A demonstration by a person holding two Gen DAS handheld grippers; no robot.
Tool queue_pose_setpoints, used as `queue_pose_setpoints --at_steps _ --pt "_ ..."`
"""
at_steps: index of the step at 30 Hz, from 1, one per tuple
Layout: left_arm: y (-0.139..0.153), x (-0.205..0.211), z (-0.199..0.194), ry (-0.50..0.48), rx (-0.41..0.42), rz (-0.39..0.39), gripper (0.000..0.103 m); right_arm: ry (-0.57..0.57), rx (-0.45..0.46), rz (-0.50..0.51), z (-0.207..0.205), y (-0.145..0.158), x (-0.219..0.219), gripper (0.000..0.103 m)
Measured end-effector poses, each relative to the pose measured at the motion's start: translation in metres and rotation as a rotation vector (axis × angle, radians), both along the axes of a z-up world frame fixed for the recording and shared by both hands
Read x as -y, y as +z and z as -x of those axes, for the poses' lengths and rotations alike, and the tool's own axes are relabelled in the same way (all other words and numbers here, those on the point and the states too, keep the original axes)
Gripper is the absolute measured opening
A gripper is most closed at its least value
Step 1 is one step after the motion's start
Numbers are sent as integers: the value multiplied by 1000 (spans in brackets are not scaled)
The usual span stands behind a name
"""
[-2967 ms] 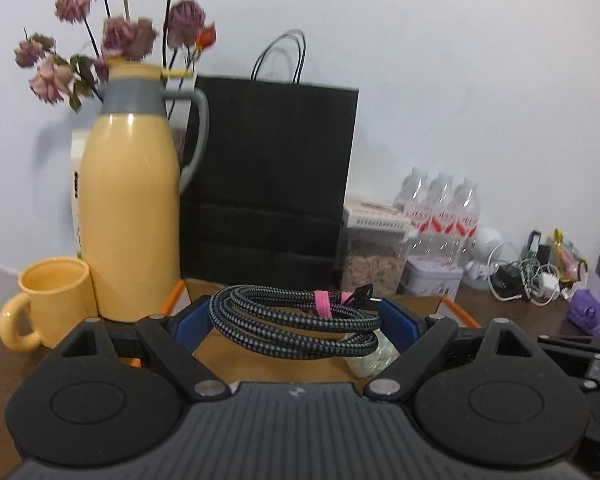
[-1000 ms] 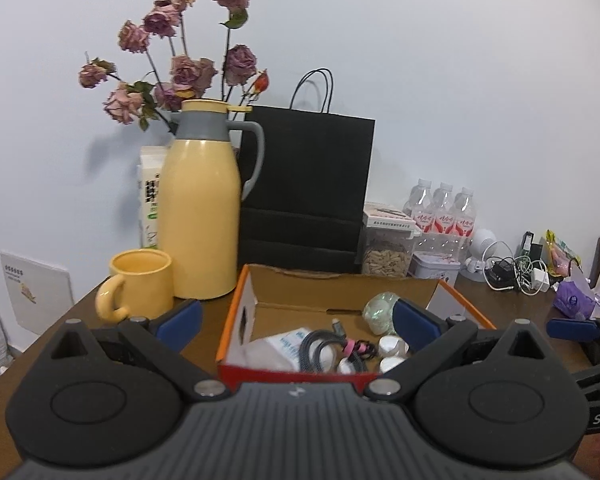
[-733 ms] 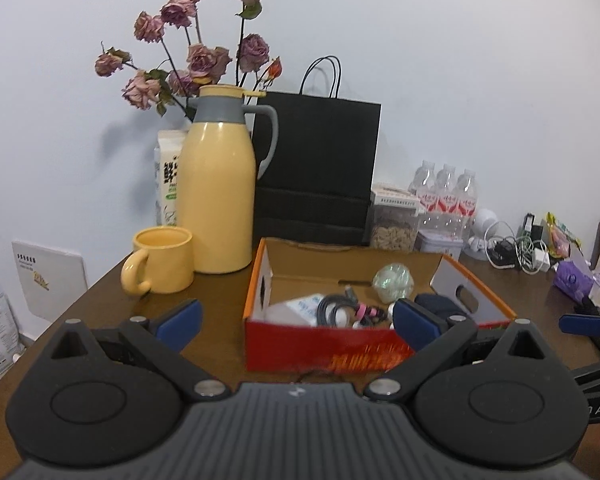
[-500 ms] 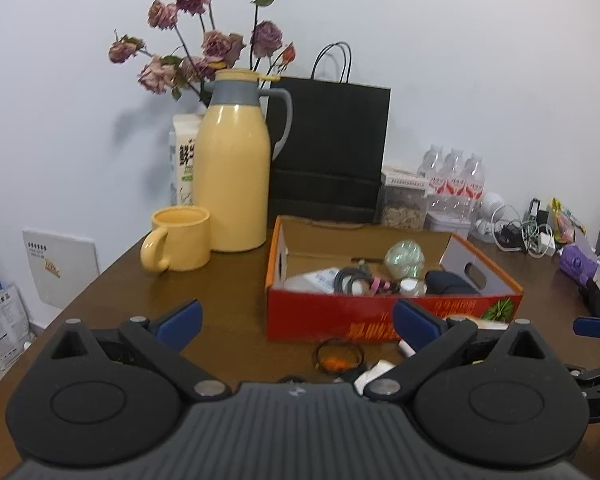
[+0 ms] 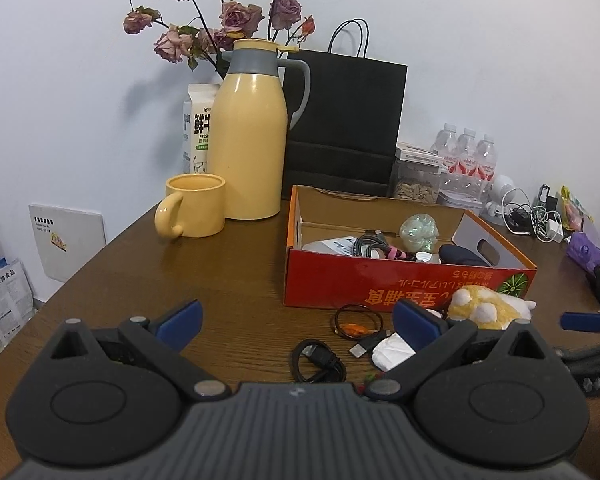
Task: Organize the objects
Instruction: 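Grasp the yellow and white plush toy with the right gripper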
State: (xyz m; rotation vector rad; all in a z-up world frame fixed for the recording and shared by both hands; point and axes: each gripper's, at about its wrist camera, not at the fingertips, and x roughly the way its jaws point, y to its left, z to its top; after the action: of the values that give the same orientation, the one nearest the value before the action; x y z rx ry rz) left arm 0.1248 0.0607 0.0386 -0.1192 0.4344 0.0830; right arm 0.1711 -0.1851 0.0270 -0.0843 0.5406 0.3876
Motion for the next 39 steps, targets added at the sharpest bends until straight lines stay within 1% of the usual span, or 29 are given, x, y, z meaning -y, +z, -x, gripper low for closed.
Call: queue_pose_setpoints --at_steps 2,6,8,11,14,15,17,24,27,31,33,39 --pt "-1 -2 -1 2 -2 8 103 -20 -27 -24 -13 2 -7 103" --pt "-5 -7 -2 10 -9 24 103 -103 -93 -55 -41 1 -19 103" --pt "-7 -9 -2 13 -15 31 103 -135 -108 -60 -50 -3 -23 99" --pt "-9 -13 -1 15 -18 43 103 -169 -115 -62 -57 -10 -27 85" --pt "-12 -16 0 17 -21 52 103 -180 -103 -66 -57 -14 -26 78" --pt "-12 -17 0 17 -22 55 103 -175 -100 -69 -57 -13 -25 74" --pt "-14 -18 0 19 -27 61 103 -150 -100 -88 -54 -12 -24 59" --pt "-15 -20 2 22 -29 64 103 -117 -77 -84 -46 -12 -19 53" --pt "-16 -20 1 22 -33 61 103 -110 -57 -97 -42 -11 -15 50" --pt "-17 -18 0 26 -44 55 103 -106 -7 -118 -33 -7 -6 45" --pt "-18 -16 -1 24 -49 51 103 -93 12 -127 -29 -6 0 44" --pt "-22 -11 -9 27 -78 33 103 -62 106 -104 -12 -4 14 43"
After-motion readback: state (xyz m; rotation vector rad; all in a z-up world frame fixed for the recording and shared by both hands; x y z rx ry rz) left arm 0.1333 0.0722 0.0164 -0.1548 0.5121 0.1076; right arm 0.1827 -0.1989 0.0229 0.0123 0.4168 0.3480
